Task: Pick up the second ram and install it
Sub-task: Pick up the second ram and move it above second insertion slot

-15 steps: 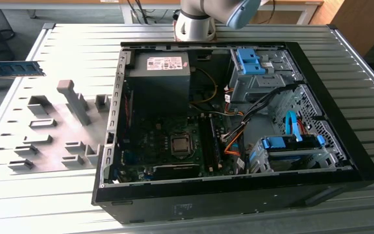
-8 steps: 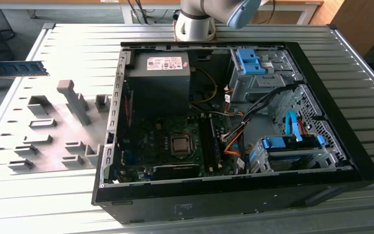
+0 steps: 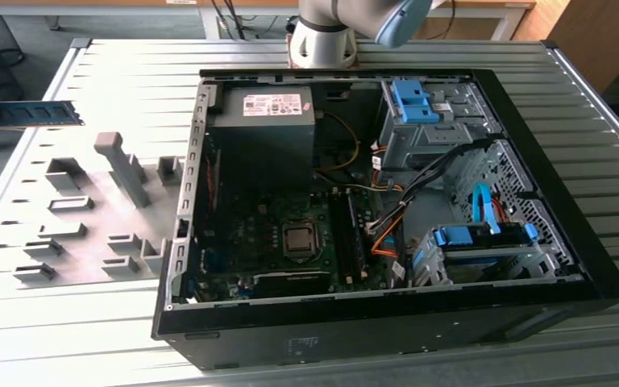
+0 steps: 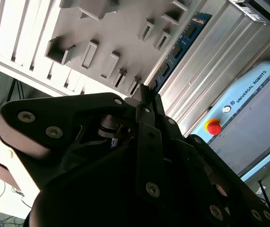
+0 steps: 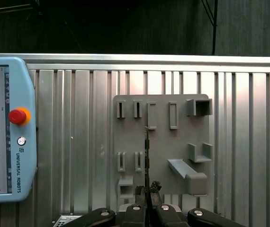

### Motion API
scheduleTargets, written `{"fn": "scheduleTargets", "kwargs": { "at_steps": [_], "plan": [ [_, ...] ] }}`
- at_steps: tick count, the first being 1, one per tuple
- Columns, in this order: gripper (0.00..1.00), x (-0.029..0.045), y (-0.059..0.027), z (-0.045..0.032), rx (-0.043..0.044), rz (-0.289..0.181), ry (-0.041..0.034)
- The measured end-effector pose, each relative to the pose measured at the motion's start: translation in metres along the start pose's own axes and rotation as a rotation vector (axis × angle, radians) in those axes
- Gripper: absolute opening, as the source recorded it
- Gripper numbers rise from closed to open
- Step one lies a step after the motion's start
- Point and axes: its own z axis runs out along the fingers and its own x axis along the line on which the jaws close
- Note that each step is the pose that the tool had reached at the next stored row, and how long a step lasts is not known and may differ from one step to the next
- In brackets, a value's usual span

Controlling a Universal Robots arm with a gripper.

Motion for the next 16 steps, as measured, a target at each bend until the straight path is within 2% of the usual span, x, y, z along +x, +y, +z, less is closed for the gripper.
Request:
{"fn": "scheduleTargets", "kwargs": {
  "at_steps": [16],
  "plan": [
    [0.14, -0.0001, -0.013, -0.0001, -0.0001, 0.0, 0.0001]
  ]
}}
